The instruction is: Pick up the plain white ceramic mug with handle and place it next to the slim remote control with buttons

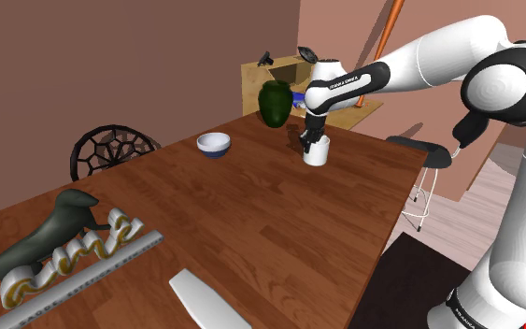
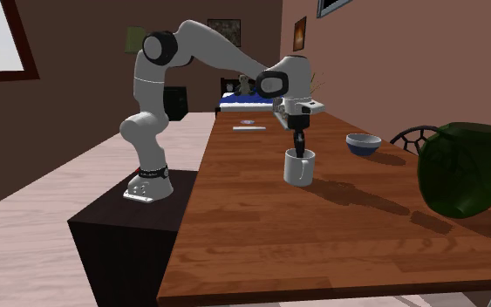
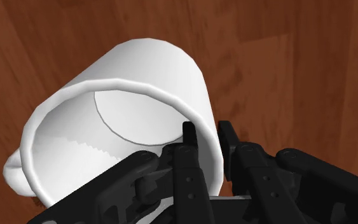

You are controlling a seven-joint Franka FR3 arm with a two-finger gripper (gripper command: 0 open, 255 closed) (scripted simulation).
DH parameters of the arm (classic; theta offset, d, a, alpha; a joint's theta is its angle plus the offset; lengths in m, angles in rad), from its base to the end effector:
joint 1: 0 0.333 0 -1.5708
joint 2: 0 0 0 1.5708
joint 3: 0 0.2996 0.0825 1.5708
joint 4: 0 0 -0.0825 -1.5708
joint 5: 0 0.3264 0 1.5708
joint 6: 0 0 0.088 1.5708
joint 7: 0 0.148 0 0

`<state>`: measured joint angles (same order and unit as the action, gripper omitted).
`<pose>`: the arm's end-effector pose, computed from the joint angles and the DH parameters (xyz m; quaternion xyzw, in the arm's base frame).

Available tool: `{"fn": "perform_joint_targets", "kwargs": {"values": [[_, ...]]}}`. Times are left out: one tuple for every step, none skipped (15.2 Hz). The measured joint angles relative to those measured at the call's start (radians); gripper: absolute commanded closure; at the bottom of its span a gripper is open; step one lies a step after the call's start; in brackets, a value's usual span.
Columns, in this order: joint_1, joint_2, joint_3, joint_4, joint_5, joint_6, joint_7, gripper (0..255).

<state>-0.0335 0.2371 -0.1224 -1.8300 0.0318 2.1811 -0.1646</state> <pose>0.5749 -0.0845 0.3859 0.9983 -0.0015 0.0571 0.0099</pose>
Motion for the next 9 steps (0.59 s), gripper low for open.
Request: {"fn": "perform_joint_targets", "kwargs": {"values": [[0.000,0.000,0.000,0.000,0.000,0.000,0.000,255],[0.000,0.000,0.000,0.000,0.000,0.000,0.000,255],[0.000,0.000,0.000,0.000,0.000,0.000,0.000,255],[0.000,0.000,0.000,0.000,0.000,0.000,0.000,255],[0.000,0.000,0.000,0.000,0.000,0.000,0.000,255],[0.000,0.000,0.000,0.000,0.000,0.000,0.000,255],[0.000,0.000,0.000,0.000,0.000,0.000,0.000,255],[0.000,-0.003,0.000,0.003,-0.001,-0.007,0.001,255],[0.001,-0.008,0.000,0.007,-0.001,-0.016,0.001,255]]}}
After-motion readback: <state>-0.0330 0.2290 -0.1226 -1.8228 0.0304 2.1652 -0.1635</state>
